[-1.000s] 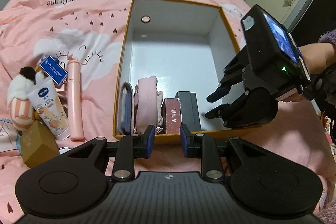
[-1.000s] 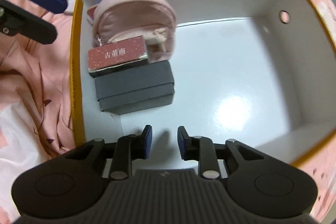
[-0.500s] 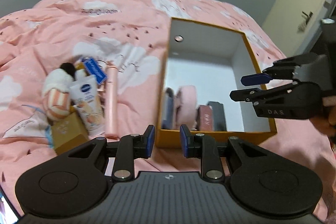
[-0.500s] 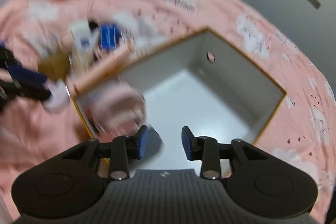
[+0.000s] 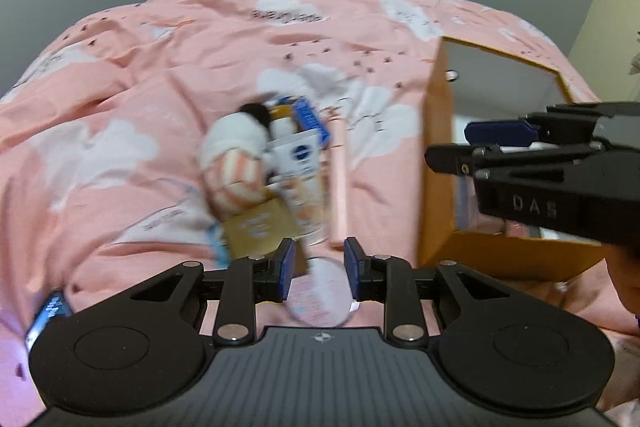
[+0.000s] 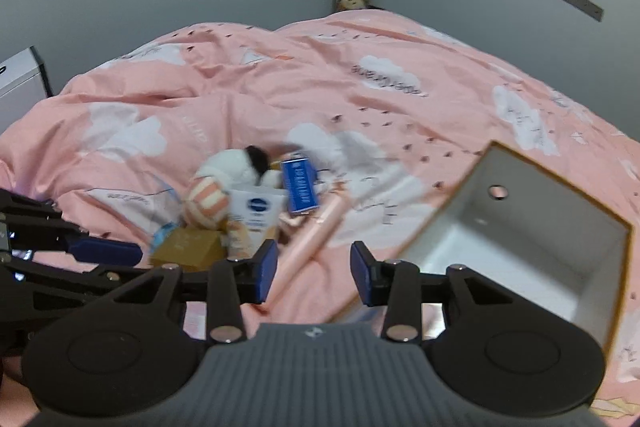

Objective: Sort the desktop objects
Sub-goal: 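Move both tools back from the orange box toward the item pile, then grasp the gold box with the left tool while the right tool moves toward the round compact, then grasp the round compact mirror edgewise with the right tool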

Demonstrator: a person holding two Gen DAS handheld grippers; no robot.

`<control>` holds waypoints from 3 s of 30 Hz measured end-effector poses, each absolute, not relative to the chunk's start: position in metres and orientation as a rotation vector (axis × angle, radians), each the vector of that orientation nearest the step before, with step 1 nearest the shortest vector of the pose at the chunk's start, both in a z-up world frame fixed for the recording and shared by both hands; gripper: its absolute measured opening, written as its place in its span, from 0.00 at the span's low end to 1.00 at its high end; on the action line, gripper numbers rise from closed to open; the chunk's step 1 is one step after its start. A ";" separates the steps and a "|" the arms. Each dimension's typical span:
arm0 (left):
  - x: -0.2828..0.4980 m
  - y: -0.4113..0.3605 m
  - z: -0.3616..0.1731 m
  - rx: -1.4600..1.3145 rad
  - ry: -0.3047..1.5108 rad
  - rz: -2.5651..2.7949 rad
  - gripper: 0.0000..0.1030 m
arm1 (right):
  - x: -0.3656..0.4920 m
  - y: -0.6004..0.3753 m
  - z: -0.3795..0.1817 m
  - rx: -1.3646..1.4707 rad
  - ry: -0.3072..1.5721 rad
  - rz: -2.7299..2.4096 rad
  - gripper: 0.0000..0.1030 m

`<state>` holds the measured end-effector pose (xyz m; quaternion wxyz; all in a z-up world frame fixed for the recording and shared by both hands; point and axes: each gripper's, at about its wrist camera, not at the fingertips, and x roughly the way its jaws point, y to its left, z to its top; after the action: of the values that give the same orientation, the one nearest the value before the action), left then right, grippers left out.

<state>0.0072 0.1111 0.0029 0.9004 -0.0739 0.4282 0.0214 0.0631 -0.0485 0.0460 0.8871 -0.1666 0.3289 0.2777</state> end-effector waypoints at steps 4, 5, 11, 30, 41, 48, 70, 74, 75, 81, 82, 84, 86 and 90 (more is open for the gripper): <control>0.001 0.131 -0.004 -0.177 0.902 0.075 0.34 | 0.060 -0.025 0.029 -0.403 0.709 0.675 0.41; 0.001 0.134 -0.006 -0.185 0.909 0.079 0.35 | 0.060 -0.021 0.024 -0.419 0.714 0.670 0.41; 0.006 0.148 -0.018 -0.238 0.946 0.086 0.43 | 0.068 -0.003 0.001 -0.445 0.777 0.726 0.41; 0.055 0.139 -0.047 -0.178 1.008 0.156 0.48 | 0.142 0.068 -0.006 -0.374 0.859 0.736 0.59; 0.055 0.144 -0.052 -0.230 1.019 0.124 0.48 | 0.149 0.055 -0.018 -0.342 0.883 0.715 0.58; 0.056 0.156 -0.050 -0.334 1.021 0.112 0.52 | 0.132 0.030 -0.013 -0.346 0.868 0.739 0.58; 0.070 0.148 -0.064 -0.300 1.046 0.086 0.61 | 0.111 -0.020 -0.003 -0.246 0.868 0.735 0.53; 0.065 0.154 -0.058 -0.270 1.039 0.118 0.51 | 0.092 -0.030 0.003 -0.318 0.814 0.781 0.53; 0.063 0.153 -0.057 -0.243 1.038 0.126 0.51 | 0.088 -0.030 0.000 -0.344 0.824 0.800 0.53; 0.061 0.156 -0.064 -0.284 1.063 0.105 0.53 | 0.062 -0.019 -0.034 -0.426 0.906 0.883 0.47; 0.061 0.157 -0.065 -0.292 1.061 0.104 0.54 | 0.058 -0.014 -0.039 -0.450 0.891 0.881 0.47; 0.062 0.158 -0.067 -0.304 1.061 0.100 0.56 | 0.050 -0.004 -0.046 -0.510 0.859 0.872 0.47; 0.061 0.158 -0.068 -0.304 1.065 0.095 0.59 | 0.045 0.004 -0.049 -0.554 0.865 0.870 0.47; 0.061 0.162 -0.071 -0.336 1.065 0.092 0.60 | 0.031 0.011 -0.053 -0.612 0.864 0.891 0.46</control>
<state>0.0613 0.1619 -0.0706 0.8472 -0.1591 0.5051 0.0437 0.0307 0.0108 -0.0527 0.7701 -0.2821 0.3982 0.4109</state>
